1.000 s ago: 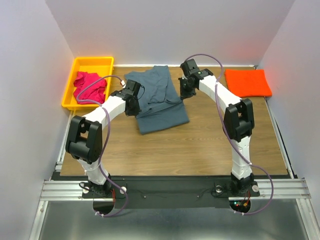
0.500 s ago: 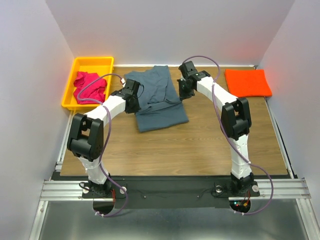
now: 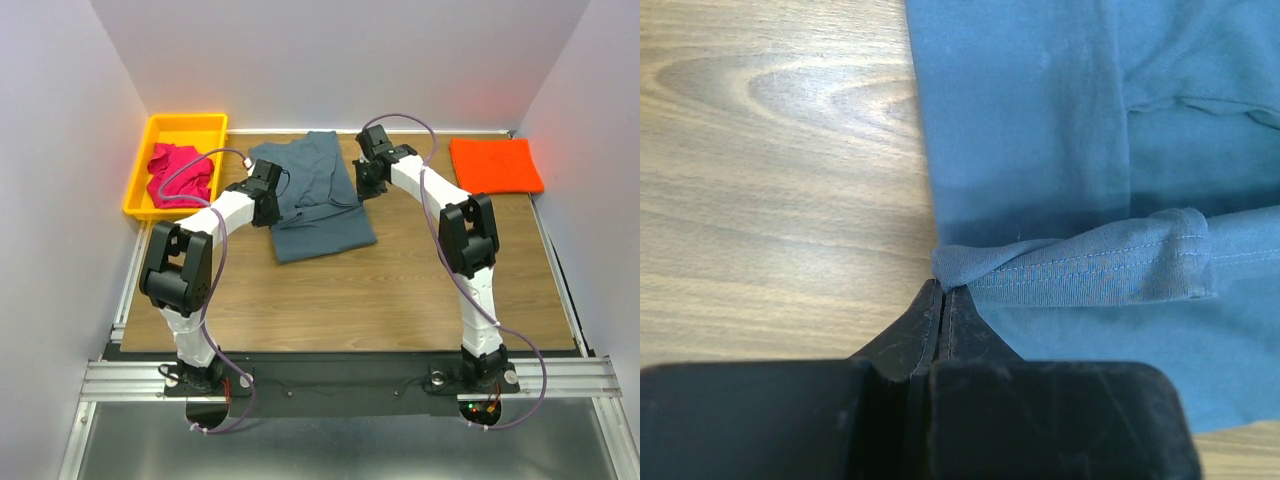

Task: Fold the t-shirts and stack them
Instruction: Fold the tshirt

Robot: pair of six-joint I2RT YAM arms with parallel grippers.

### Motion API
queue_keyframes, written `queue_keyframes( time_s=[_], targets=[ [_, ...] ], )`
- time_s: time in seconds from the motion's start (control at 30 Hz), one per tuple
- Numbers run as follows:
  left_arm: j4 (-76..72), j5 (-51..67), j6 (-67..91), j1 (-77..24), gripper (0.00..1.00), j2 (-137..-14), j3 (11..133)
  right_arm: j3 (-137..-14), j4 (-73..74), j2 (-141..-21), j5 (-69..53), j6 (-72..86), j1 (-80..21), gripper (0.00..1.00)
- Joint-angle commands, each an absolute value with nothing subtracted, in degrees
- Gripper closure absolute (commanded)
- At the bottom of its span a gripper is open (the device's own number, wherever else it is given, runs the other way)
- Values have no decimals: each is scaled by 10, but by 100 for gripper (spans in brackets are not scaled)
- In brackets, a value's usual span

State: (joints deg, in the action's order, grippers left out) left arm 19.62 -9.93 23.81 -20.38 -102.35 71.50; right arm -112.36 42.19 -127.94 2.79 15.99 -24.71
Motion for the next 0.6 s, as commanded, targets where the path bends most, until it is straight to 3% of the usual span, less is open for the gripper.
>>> queue_keyframes(
  time_s=[0.0, 0.27, 0.37, 0.43, 0.57],
  targets=[
    [189, -135, 225, -195, 100, -1024, 712, -1146, 392, -1285, 42, 153, -238, 99],
    [185, -149, 224, -194, 100, -1034, 715, -1147, 380, -1290, 46, 154, -237, 98],
    [180, -146, 223, -194, 100, -1036, 711, -1146, 377, -1291, 45, 153, -238, 92],
    [180, -145, 223, -194, 93, -1034, 711, -1144, 375, -1289, 41, 153, -238, 90],
    [179, -153, 227, -194, 70, -1008, 712, -1134, 360, -1257, 30, 144, -238, 72]
  ],
)
